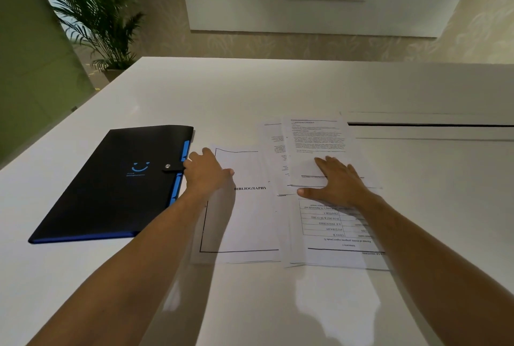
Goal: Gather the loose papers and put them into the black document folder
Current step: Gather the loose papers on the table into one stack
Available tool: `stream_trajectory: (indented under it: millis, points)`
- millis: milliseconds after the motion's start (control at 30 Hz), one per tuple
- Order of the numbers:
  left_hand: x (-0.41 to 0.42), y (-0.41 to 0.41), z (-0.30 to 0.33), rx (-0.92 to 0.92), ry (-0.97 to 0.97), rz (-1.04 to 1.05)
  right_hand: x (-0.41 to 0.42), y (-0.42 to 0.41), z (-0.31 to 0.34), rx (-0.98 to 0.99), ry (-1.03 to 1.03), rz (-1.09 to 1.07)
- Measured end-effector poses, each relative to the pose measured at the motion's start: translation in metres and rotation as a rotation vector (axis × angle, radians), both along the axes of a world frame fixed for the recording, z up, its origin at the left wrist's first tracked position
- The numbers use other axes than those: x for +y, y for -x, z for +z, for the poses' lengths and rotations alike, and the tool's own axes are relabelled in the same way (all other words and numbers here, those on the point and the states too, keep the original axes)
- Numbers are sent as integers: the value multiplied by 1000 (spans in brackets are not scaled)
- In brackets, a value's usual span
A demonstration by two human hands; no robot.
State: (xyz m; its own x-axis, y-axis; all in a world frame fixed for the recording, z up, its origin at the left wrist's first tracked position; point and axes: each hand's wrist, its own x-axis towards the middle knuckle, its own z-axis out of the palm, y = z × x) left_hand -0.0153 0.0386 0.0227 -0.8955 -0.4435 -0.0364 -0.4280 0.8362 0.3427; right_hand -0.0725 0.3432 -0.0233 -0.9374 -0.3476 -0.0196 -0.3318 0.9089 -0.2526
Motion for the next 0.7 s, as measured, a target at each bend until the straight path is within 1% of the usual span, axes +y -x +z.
stream_trajectory:
  millis: [133,267,467,600,700]
  points:
    - [0,0,5,62,-175,87,-2,1,2,9,-6,8]
    - [-1,2,2,162,-408,125,-4,0,5,5,-7,22]
    - [-12,7,0,117,-617,119,-4,-1,14,83,-57,76]
    - [-22,6,-3,180,-882,94,-4,-2,15,112,-143,132]
    - [-27,1,-4,217,-989,106,-4,-4,14,169,-195,174]
